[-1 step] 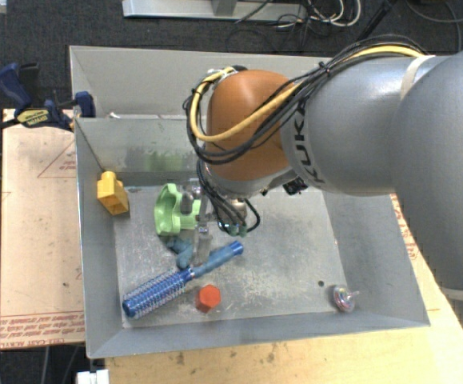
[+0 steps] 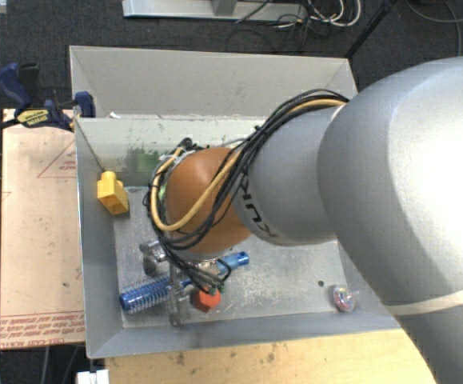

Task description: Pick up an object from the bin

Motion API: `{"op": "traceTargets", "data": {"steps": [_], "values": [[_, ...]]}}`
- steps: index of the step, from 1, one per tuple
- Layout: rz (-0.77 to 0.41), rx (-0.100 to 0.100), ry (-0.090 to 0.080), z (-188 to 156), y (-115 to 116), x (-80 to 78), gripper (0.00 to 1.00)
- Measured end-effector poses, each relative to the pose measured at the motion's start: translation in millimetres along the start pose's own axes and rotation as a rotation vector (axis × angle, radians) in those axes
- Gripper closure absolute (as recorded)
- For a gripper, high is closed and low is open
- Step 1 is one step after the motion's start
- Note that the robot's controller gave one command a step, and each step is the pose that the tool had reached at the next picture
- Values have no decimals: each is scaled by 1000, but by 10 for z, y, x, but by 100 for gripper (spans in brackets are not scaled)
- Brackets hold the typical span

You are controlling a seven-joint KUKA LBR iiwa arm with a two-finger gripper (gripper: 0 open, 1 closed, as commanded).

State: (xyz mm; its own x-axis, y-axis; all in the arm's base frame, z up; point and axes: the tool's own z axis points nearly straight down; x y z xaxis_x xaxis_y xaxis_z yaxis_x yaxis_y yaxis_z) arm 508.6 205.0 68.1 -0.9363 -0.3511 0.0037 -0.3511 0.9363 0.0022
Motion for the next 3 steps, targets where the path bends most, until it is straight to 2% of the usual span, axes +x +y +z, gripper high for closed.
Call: {"op": "traceTargets", "data": {"steps": [1, 2, 3], "values": [[-38, 1, -8, -332, 127, 3, 0], [109, 0, -7, -457, 153, -8, 0], [181, 1, -1, 7, 80, -26, 0]]}}
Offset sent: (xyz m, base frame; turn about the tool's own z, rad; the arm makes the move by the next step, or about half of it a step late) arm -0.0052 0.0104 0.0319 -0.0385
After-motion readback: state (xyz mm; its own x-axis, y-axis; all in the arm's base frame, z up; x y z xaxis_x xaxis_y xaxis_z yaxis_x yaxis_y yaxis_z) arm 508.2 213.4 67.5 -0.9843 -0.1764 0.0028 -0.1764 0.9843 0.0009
